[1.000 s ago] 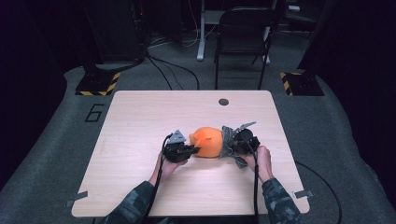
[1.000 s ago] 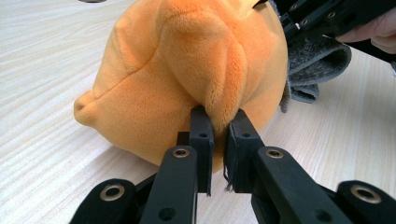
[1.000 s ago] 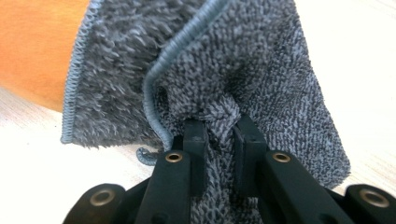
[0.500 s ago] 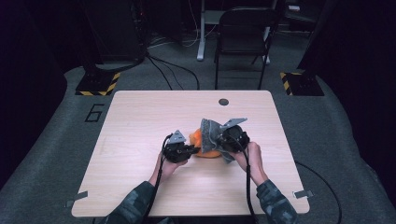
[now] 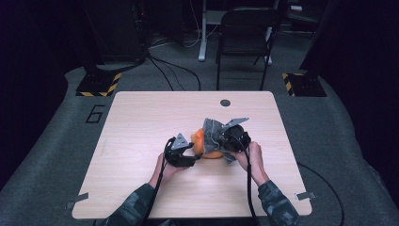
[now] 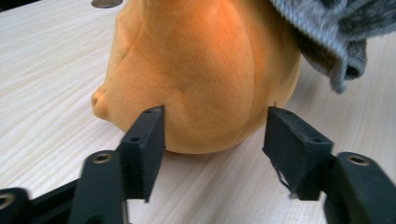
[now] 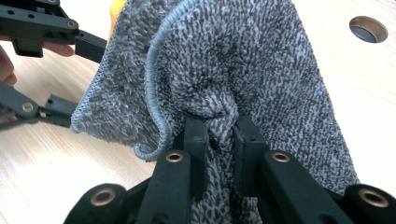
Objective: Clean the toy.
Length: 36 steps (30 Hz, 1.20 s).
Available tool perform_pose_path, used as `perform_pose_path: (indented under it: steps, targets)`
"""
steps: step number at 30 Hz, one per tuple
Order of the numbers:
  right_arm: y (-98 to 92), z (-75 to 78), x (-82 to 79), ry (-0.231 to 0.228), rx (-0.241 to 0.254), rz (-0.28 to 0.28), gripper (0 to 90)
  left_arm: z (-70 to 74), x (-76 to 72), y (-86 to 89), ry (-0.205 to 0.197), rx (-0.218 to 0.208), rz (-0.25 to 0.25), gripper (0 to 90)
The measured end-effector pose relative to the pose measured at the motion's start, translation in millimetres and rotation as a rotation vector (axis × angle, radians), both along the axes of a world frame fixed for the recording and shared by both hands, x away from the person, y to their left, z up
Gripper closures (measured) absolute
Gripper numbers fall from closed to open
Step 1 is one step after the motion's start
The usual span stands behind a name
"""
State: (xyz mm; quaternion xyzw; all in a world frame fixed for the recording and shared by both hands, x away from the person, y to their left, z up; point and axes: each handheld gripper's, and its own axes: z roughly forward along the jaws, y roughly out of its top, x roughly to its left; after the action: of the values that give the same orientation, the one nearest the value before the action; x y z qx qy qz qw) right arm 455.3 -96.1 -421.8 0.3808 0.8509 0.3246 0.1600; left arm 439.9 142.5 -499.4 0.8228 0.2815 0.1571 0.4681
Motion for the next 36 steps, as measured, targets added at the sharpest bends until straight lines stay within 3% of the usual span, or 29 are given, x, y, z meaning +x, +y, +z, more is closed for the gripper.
perform_pose_path:
  steps: [6, 9, 12, 16, 21, 24, 31, 36]
  targets:
    - [0.0, -0.5, 3.2, 0.004, 0.01, -0.001, 78.7, -2.0, -0.2, -8.0, -0.071, 0.058, 0.01, 34.3]
    - [-0.2, -1.0, 4.2, 0.009, 0.012, 0.006, 78.8, -3.7, 1.0, -10.6, -0.087, 0.069, 0.007, 36.8]
    - [-0.7, -1.8, 4.0, 0.01, 0.017, -0.003, 78.8, -4.8, 1.2, -12.1, -0.093, 0.073, 0.0, 44.2]
    - [-0.9, -2.2, 3.3, 0.007, 0.029, 0.0, 78.6, -6.3, 1.6, -12.3, -0.094, 0.063, 0.006, 62.7]
    - [-11.2, 5.7, -1.4, -0.025, 0.055, -0.005, 78.6, -6.7, 3.7, -8.1, -0.057, -0.01, 0.014, 78.5]
    - [-22.5, 11.3, -6.0, -0.043, 0.055, -0.032, 78.7, -5.2, 5.7, -4.9, -0.03, -0.061, 0.028, 80.4]
    - [-53.5, 18.3, -8.0, -0.065, 0.076, -0.082, 78.6, 8.7, 9.9, -3.4, 0.011, -0.128, 0.039, 81.7]
    - [-59.8, 28.5, -12.1, -0.087, 0.097, -0.101, 78.6, 19.0, 10.5, -3.6, 0.039, -0.181, 0.056, 81.9]
